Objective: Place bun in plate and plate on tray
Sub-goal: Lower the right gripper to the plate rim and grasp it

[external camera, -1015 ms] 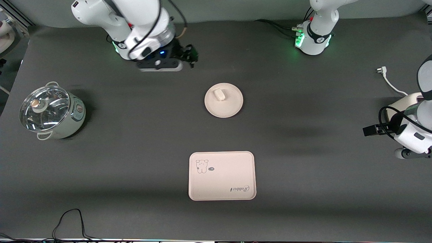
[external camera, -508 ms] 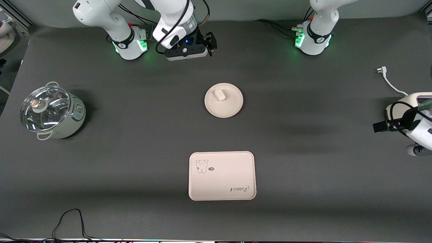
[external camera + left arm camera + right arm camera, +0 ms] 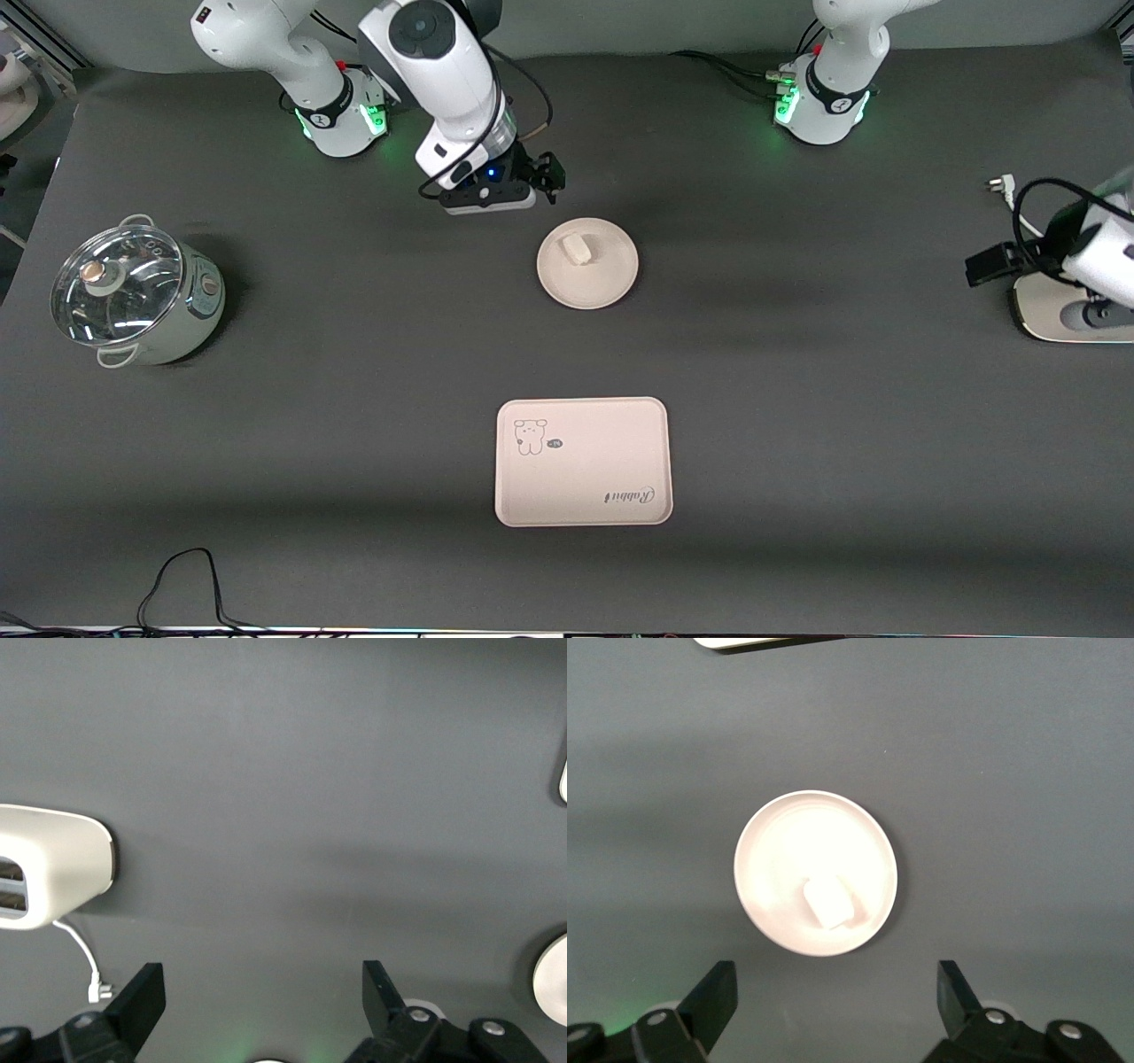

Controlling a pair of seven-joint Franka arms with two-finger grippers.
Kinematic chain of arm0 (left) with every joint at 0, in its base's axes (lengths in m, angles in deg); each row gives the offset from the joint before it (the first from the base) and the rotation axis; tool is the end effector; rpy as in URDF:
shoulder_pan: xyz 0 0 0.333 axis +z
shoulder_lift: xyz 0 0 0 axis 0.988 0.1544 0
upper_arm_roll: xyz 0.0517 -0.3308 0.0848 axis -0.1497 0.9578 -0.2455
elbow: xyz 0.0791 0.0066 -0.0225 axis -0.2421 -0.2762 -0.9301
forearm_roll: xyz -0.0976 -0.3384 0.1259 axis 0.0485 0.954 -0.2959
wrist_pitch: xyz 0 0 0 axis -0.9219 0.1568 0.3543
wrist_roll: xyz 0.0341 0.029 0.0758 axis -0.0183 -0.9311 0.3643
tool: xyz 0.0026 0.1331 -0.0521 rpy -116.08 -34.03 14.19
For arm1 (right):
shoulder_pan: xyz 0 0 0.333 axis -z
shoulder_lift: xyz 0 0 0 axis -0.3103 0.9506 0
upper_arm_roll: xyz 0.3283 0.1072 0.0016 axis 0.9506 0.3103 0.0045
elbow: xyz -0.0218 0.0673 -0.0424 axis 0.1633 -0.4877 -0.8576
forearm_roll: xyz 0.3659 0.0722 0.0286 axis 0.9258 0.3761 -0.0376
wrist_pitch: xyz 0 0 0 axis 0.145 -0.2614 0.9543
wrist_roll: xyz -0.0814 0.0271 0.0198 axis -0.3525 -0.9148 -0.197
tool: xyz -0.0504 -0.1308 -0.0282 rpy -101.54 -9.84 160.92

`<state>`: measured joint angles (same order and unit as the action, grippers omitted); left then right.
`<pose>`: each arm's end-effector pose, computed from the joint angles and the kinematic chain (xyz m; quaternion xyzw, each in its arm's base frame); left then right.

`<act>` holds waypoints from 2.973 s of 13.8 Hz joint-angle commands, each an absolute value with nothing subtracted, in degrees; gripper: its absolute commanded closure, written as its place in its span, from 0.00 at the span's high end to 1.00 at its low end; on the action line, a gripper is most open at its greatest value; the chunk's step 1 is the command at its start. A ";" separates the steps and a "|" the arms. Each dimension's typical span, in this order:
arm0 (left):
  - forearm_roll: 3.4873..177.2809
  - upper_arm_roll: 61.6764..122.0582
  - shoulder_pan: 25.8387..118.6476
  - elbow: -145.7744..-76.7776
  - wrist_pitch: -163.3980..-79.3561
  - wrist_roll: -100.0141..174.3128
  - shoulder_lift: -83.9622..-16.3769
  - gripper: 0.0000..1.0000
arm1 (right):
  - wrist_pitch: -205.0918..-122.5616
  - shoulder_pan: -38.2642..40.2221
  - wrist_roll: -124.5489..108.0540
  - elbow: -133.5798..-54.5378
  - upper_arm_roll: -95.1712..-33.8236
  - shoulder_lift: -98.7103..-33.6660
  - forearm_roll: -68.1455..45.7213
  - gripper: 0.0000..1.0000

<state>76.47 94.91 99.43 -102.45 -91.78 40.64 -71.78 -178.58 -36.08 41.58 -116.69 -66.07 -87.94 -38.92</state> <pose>0.5448 -0.0090 0.5735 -0.9958 -0.0596 0.0585 0.0371 0.3668 0.4082 0.4142 -0.9958 0.0275 0.0030 0.0869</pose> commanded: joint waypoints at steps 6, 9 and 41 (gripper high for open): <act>78.14 91.74 99.31 -115.61 -98.42 37.47 -81.49 0.99 | -209.88 -38.08 40.81 -130.91 -65.99 -78.87 -37.86 1.00; 80.32 92.00 98.61 -121.07 -100.72 37.90 -85.72 0.99 | -219.30 -39.05 41.08 -131.70 -65.90 -72.18 -37.86 1.00; 79.63 90.86 99.31 -104.55 -94.39 33.86 -74.74 1.00 | -215.49 -35.01 41.17 -130.92 -63.88 -76.70 -37.77 0.00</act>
<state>80.39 90.78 99.42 -105.87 -95.75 34.40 -75.26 -220.80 -36.20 41.84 -130.43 -64.24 -69.89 -38.90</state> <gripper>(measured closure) 0.000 0.965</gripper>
